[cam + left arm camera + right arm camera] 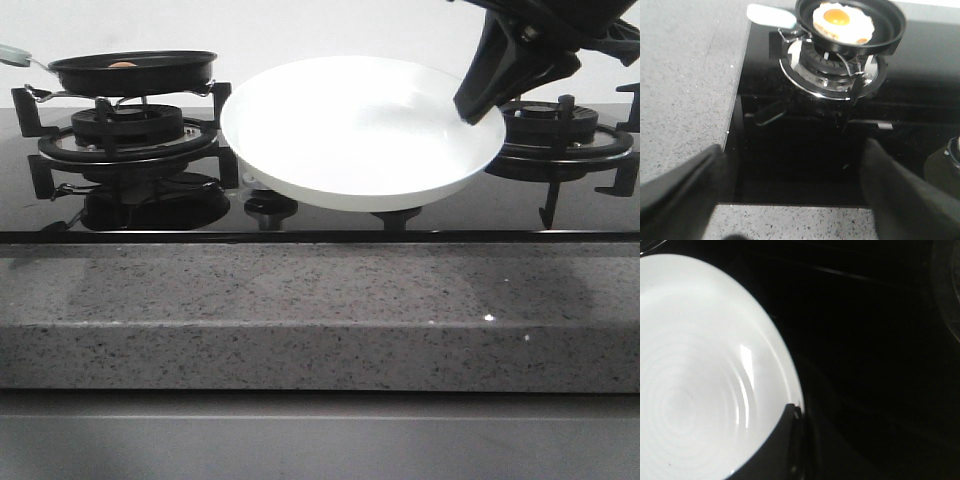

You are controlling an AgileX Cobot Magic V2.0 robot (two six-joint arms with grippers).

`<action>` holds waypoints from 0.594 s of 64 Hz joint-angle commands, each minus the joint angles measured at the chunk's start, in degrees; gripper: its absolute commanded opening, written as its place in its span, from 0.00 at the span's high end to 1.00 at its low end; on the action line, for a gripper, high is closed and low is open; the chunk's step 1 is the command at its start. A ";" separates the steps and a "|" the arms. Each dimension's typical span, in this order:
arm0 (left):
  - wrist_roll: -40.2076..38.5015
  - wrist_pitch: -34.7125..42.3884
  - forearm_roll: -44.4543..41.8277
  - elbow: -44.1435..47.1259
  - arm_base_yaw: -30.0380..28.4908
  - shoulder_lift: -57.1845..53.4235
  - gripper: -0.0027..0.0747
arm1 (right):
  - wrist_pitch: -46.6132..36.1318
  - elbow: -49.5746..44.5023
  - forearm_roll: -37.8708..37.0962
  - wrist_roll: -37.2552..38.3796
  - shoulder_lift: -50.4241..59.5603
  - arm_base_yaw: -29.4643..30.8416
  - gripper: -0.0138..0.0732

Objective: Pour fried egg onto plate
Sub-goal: 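Reach the left gripper to the frying pan handle and grasp it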

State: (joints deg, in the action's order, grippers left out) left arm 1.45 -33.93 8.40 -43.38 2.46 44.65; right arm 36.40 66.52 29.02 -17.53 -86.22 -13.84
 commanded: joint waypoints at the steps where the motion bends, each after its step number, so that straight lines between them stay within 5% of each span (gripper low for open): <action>1: -0.08 2.47 0.96 -4.42 -0.18 3.65 0.16 | -2.54 1.53 1.79 -0.64 2.08 0.07 0.92; 19: 2.65 -4.47 5.35 -16.40 -3.48 19.29 0.16 | -2.54 1.53 1.79 -0.64 2.08 0.07 0.92; 38: 26.87 -13.56 41.13 -25.64 -18.12 34.04 0.17 | -2.54 1.53 1.79 -0.64 2.08 0.07 0.92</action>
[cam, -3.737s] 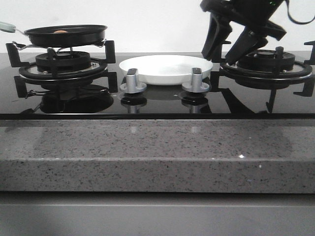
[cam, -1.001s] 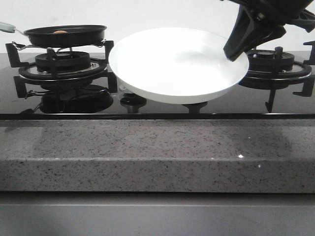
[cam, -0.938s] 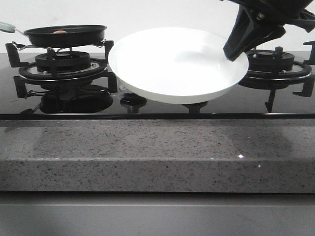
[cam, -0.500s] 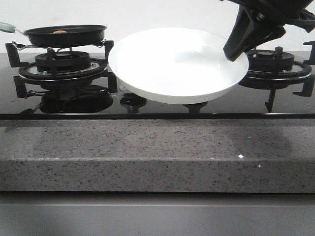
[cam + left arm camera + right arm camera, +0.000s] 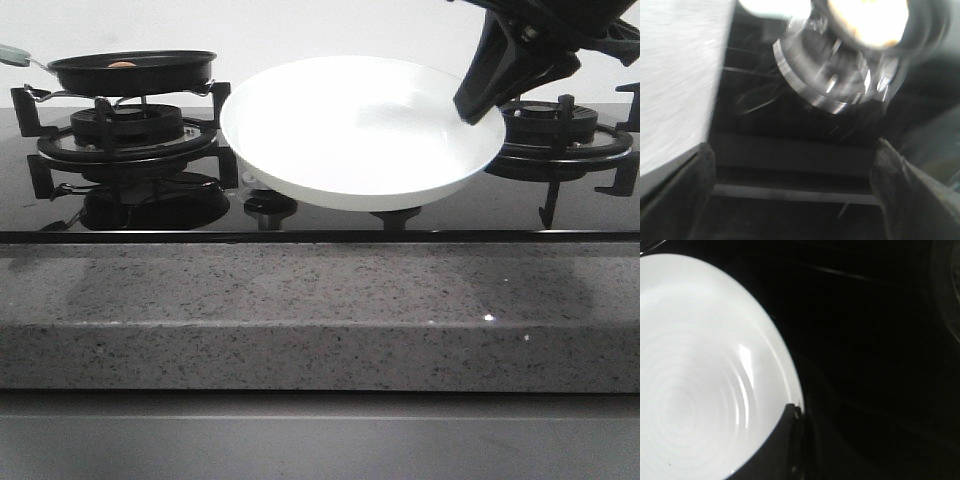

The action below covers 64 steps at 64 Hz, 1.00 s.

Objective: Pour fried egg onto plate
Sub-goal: 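Reach the left gripper to the frying pan handle and grasp it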

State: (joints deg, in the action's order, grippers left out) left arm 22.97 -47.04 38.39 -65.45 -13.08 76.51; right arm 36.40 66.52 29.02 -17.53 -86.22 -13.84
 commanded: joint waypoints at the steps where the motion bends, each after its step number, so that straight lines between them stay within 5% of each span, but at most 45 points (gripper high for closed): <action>1: 6.03 -0.84 12.39 -3.88 -2.99 2.84 0.17 | -2.50 1.53 1.79 -0.64 2.08 0.07 0.92; 24: 13.03 -6.09 32.07 -11.89 -6.74 17.63 0.17 | -2.50 1.53 1.79 -0.64 2.08 0.07 0.92; 64: 13.43 -14.27 43.77 -22.64 -4.45 32.10 0.17 | -2.50 1.53 1.79 -0.64 2.08 0.07 0.92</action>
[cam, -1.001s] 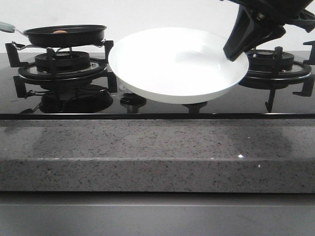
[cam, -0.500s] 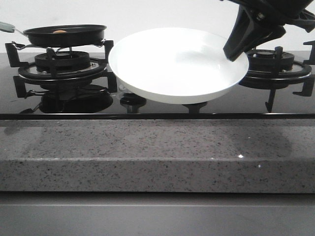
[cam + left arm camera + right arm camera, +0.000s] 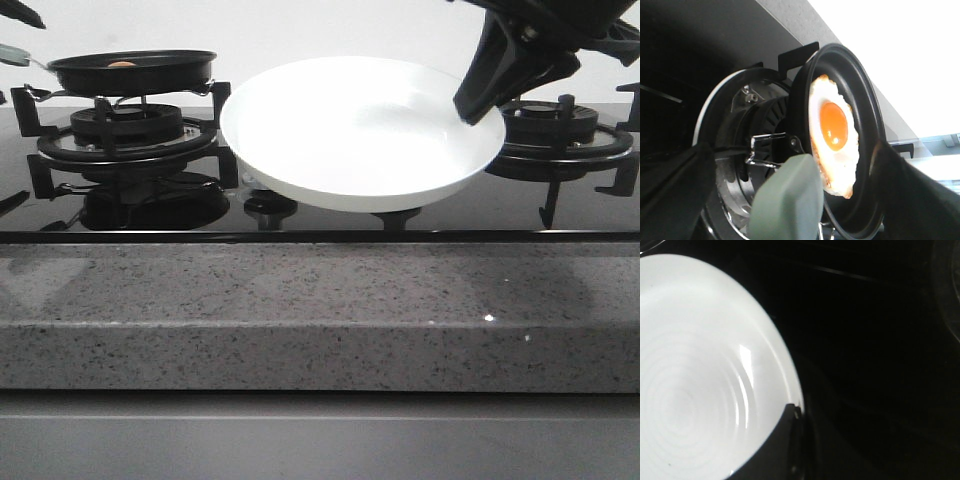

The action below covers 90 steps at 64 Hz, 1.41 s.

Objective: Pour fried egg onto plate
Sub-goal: 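Reach the left gripper to the frying pan handle and grasp it, then lift the pan with the left gripper and tip the egg onto the plate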

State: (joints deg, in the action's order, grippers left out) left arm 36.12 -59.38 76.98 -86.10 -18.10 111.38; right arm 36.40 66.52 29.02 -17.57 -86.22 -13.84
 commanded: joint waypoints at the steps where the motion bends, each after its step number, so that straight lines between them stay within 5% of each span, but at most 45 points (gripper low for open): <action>1: 0.28 -1.93 5.31 -2.00 0.57 -2.77 0.17 | -2.50 1.53 1.79 -0.60 2.08 0.07 0.92; 50: 0.44 -5.37 8.19 -2.00 0.37 -2.77 0.98 | -2.50 1.53 1.79 -0.60 2.08 0.07 0.92; 90: 8.52 -8.26 14.92 3.74 0.81 -16.89 0.99 | -2.50 1.53 1.79 -0.60 2.08 0.07 0.92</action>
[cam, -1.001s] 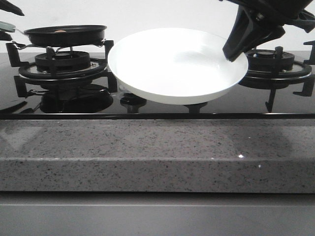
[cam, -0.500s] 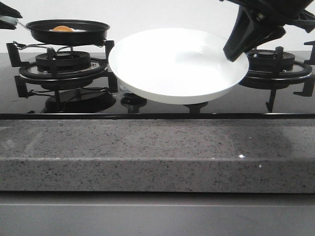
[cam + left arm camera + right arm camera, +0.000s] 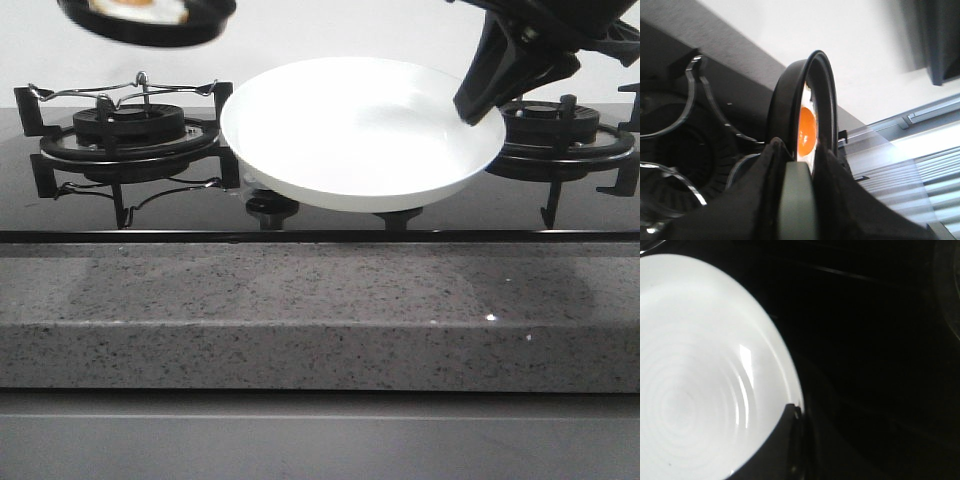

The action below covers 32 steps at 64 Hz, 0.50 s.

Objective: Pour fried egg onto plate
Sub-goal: 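Lift the pan with the left gripper and tip the egg onto the plate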

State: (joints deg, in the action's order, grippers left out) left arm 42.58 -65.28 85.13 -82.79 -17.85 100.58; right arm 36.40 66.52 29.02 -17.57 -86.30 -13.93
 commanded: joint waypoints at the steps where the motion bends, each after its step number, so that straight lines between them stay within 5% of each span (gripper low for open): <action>1: 2.46 -2.27 6.76 0.95 0.55 -6.66 0.99 | -2.50 1.53 1.79 -0.60 2.15 0.16 0.92; 32: 11.76 2.93 4.85 10.96 9.13 -20.67 0.99 | -2.50 1.53 1.79 -0.60 2.15 0.16 0.92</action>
State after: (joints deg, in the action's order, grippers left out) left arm 53.03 -63.05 84.59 -70.35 -10.82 83.83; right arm 36.40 66.52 29.02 -17.67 -86.30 -13.93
